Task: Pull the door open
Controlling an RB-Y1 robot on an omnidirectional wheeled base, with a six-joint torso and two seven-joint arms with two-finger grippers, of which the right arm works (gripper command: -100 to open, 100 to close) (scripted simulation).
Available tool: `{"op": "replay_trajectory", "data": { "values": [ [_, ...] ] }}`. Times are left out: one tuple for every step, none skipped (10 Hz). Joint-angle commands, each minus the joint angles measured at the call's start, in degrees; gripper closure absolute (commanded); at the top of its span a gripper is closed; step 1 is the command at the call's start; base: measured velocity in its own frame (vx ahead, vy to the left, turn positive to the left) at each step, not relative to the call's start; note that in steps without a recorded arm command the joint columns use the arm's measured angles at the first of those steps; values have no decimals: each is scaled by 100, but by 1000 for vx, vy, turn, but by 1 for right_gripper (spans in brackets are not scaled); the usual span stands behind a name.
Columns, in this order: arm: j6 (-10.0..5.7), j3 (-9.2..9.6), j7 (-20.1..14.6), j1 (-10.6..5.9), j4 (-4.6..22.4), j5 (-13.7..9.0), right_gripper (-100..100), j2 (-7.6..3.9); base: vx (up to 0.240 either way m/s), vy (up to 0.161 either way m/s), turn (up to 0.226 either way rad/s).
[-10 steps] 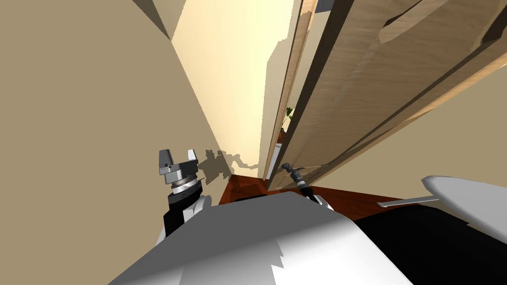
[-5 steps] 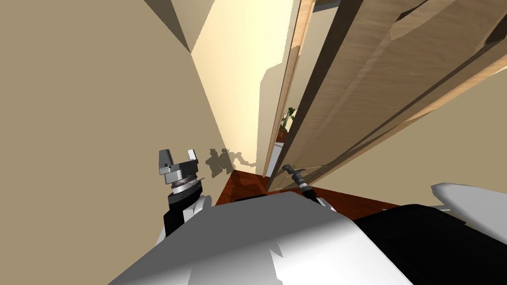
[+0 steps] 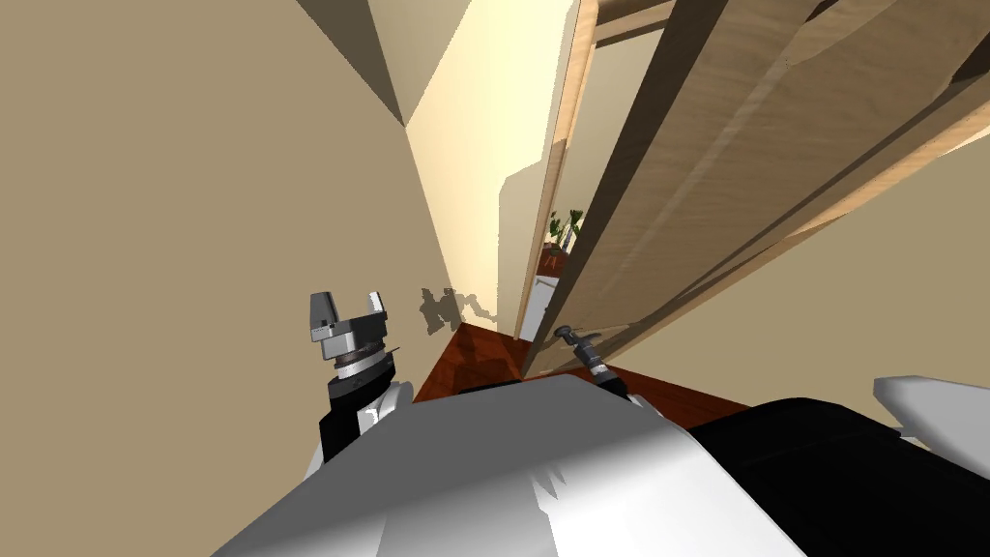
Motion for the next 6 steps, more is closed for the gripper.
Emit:
{"op": "replay_trajectory", "data": {
  "values": [
    [0,0,0,0,0,0,100,0,-105,-35,31],
    [-205,-34,-48,67,109,52,100,-29,-217,-60,236],
    [-247,-45,-57,80,130,62,100,-38,-246,-90,206],
    [-340,-69,-77,108,177,85,100,-57,-178,-76,147],
    [-490,-108,-109,153,253,120,100,-89,-207,-96,228],
    [-592,-134,-131,184,304,144,100,-110,-255,-91,267]
  ]
}}
